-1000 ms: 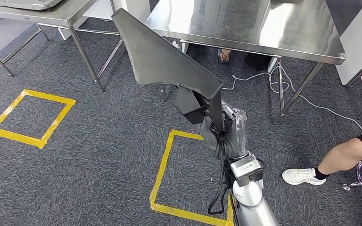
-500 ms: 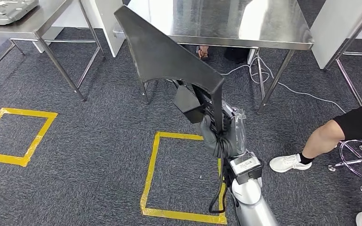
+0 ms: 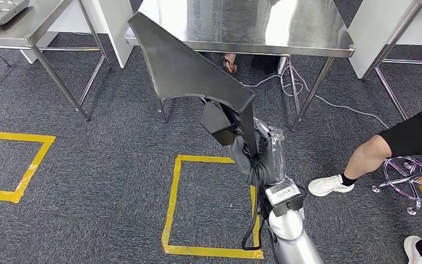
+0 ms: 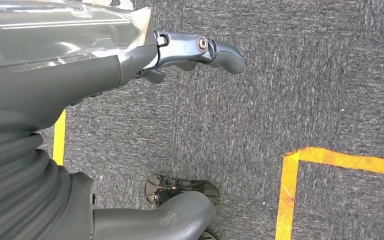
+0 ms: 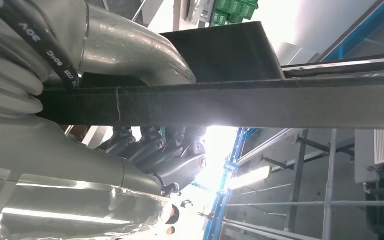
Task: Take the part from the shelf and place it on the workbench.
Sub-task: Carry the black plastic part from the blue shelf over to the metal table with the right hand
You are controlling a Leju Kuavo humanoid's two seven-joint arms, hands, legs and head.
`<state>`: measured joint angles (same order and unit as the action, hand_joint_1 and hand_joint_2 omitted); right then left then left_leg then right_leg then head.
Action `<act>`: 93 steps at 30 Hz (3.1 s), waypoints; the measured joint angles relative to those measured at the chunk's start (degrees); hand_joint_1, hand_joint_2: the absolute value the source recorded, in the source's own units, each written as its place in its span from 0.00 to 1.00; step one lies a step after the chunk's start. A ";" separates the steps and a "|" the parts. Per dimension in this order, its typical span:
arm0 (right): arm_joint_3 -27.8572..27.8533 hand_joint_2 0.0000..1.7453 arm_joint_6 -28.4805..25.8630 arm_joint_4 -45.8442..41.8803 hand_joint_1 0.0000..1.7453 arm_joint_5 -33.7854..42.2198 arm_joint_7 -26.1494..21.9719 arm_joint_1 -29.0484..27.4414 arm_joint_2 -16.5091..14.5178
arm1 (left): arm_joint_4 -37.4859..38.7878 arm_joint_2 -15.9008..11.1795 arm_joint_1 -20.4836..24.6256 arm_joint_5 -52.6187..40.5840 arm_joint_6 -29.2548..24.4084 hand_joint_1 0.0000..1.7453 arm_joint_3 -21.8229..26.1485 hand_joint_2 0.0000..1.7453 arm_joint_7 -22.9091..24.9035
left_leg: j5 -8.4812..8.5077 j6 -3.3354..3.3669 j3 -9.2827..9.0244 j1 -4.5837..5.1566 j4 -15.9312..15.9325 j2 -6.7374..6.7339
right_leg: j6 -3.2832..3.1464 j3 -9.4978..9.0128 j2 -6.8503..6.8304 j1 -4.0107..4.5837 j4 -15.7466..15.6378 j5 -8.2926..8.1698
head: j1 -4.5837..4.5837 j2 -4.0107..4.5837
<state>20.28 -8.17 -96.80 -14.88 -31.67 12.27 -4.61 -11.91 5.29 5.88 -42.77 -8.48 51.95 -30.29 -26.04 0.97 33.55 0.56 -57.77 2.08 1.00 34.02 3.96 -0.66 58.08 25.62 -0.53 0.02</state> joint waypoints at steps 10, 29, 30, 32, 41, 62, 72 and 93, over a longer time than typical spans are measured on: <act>0.00 1.00 0.00 0.00 1.00 0.00 0.00 0.00 0.00 | 0.00 0.04 0.00 0.00 -0.02 0.00 0.00 1.00 0.00 | 0.17 0.39 0.15 0.15 -0.01 0.04 | 0.44 -0.08 -0.01 -0.14 -0.44 -0.25 | 0.01 -0.01; 0.00 1.00 -0.09 0.22 1.00 -0.11 -0.28 -0.02 0.02 | 0.00 0.04 0.07 -0.58 0.04 0.00 0.00 1.00 0.26 | 0.16 0.38 0.11 -0.08 0.00 0.04 | 0.44 0.03 -0.03 -0.25 -0.44 -0.25 | 0.00 0.00; 0.00 1.00 -0.09 0.22 1.00 -0.11 -0.28 -0.02 0.02 | 0.00 0.04 0.07 -0.59 0.07 0.00 0.00 1.00 0.26 | 0.16 0.38 0.11 -0.08 0.00 0.04 | 0.44 0.03 -0.03 -0.25 -0.44 -0.25 | 0.00 0.00; 0.00 1.00 -0.09 0.22 1.00 -0.11 -0.28 -0.03 0.02 | 0.00 0.04 0.07 -0.65 0.28 0.00 0.00 1.00 0.26 | 0.16 0.38 0.11 -0.09 0.00 0.04 | 0.44 0.03 -0.03 -0.25 -0.44 -0.25 | 0.01 0.01; 0.00 1.00 -0.17 0.22 1.00 -0.25 -0.28 -0.10 0.02 | 0.00 0.04 0.11 -1.02 1.18 0.00 0.00 1.00 0.24 | 0.16 0.38 0.11 -0.07 0.00 0.04 | 0.44 0.03 -0.03 -0.25 -0.44 -0.25 | 0.01 0.00; 0.00 1.00 -0.83 0.26 1.00 -0.26 -0.28 -0.17 0.04 | 0.00 -0.01 0.20 -1.01 1.41 0.00 0.00 1.00 0.16 | 0.10 0.47 0.17 0.08 -0.10 0.08 | 0.48 0.01 -0.03 -0.68 -0.48 -0.28 | -0.01 0.01; 0.01 1.00 -1.04 0.22 1.00 -0.31 -0.33 -0.45 0.07 | 0.00 -0.16 0.51 -1.02 1.42 0.00 0.00 1.00 0.14 | 0.75 2.24 -0.34 -0.43 0.90 -0.75 | 1.07 1.29 -1.43 -0.73 1.87 1.07 | 0.09 0.00; -0.05 1.00 -1.09 0.25 1.00 -0.42 -0.35 -1.00 0.50 | -0.02 -0.10 0.45 -1.13 1.53 0.00 0.00 1.00 0.09 | -3.75 -1.22 4.28 -1.17 -8.57 -2.17 | -0.85 -1.91 -3.75 -0.76 -0.76 1.24 | -0.20 0.00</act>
<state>20.23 -9.27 -96.55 -15.31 -32.02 11.27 -4.11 -11.93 5.19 6.33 -43.90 -6.95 51.95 -30.20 -29.79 -0.25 37.83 -0.61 -66.35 -0.09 0.15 32.11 0.22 -1.42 57.32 26.86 -0.73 0.02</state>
